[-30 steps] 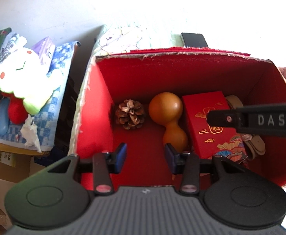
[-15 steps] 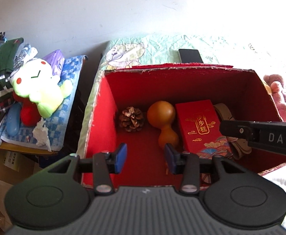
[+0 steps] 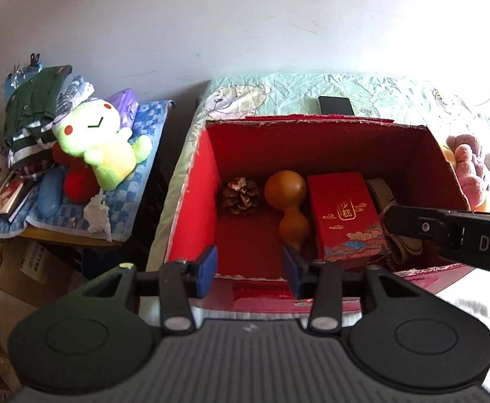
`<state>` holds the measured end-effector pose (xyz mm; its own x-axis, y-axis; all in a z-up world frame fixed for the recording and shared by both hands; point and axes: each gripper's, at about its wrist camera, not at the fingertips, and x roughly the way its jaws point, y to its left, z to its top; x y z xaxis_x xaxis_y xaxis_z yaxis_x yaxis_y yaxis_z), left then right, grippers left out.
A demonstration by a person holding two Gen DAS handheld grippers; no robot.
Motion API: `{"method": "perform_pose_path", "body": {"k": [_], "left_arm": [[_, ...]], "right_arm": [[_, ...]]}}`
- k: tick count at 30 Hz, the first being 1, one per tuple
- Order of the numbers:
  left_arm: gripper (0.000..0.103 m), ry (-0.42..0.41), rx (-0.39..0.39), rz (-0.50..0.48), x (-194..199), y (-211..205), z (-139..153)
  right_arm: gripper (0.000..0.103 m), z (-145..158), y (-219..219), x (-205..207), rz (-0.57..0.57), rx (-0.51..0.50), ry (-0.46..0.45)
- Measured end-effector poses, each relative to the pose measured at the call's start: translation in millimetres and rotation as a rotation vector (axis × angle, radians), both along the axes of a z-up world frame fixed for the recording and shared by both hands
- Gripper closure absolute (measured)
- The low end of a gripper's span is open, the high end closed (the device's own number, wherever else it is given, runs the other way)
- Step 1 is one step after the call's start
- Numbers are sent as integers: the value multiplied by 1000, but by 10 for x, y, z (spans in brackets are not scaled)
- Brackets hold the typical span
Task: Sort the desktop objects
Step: 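Withdraw the right gripper from the box toward the tape roll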
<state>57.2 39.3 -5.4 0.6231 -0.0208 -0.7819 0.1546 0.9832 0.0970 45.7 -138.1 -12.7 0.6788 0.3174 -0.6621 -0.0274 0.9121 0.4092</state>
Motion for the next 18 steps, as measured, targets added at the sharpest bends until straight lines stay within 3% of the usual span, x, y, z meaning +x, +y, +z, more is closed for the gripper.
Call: {"method": "perform_pose_path", "body": {"k": [9, 18], "left_arm": [[58, 14, -7, 82, -296, -6, -5], [58, 59, 13, 156, -549, 68, -222]], "right_arm": [[73, -35, -4, -309, 88, -31, 7], [73, -231, 88, -440, 151, -40, 57]]}}
